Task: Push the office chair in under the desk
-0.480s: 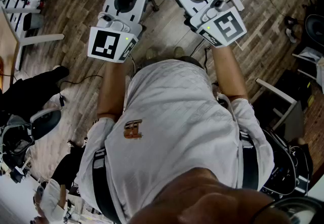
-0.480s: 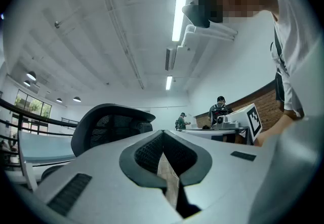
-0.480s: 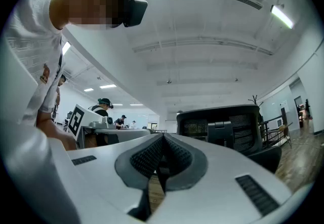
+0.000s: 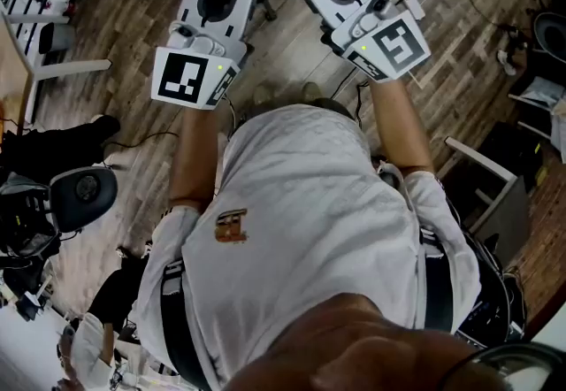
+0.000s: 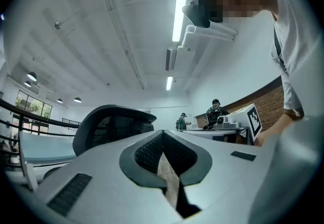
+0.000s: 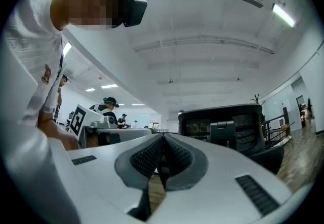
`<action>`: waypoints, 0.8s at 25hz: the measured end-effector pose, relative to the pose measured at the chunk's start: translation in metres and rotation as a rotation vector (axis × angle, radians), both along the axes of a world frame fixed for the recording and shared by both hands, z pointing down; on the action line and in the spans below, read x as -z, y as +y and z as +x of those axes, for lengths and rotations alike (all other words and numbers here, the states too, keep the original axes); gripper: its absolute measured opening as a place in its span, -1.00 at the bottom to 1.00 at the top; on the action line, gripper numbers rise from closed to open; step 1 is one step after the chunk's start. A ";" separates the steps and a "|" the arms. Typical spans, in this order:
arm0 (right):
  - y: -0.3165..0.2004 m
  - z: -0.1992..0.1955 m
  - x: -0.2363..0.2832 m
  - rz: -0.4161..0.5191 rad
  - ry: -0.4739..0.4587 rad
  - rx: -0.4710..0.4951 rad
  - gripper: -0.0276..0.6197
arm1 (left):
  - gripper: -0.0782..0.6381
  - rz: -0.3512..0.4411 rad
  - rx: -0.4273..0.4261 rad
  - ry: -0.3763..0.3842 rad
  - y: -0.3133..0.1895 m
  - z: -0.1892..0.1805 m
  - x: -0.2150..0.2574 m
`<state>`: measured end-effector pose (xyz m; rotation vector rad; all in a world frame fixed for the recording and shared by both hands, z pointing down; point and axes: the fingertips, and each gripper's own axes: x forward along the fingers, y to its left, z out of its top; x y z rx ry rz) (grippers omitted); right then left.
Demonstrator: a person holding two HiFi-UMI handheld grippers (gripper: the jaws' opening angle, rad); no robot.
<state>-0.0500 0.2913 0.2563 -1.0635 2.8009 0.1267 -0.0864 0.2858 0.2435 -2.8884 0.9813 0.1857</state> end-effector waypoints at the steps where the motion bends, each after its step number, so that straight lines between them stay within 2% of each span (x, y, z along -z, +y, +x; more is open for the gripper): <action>1: 0.000 -0.001 0.000 -0.003 -0.006 0.004 -0.81 | -0.73 0.000 -0.001 0.001 0.000 -0.001 0.000; 10: -0.019 0.003 -0.001 -0.019 -0.024 -0.059 -0.81 | -0.73 0.020 0.005 -0.012 -0.019 -0.027 0.001; 20: -0.028 -0.017 0.005 0.009 0.056 -0.150 -0.80 | -0.73 0.048 -0.013 -0.053 -0.036 -0.066 0.002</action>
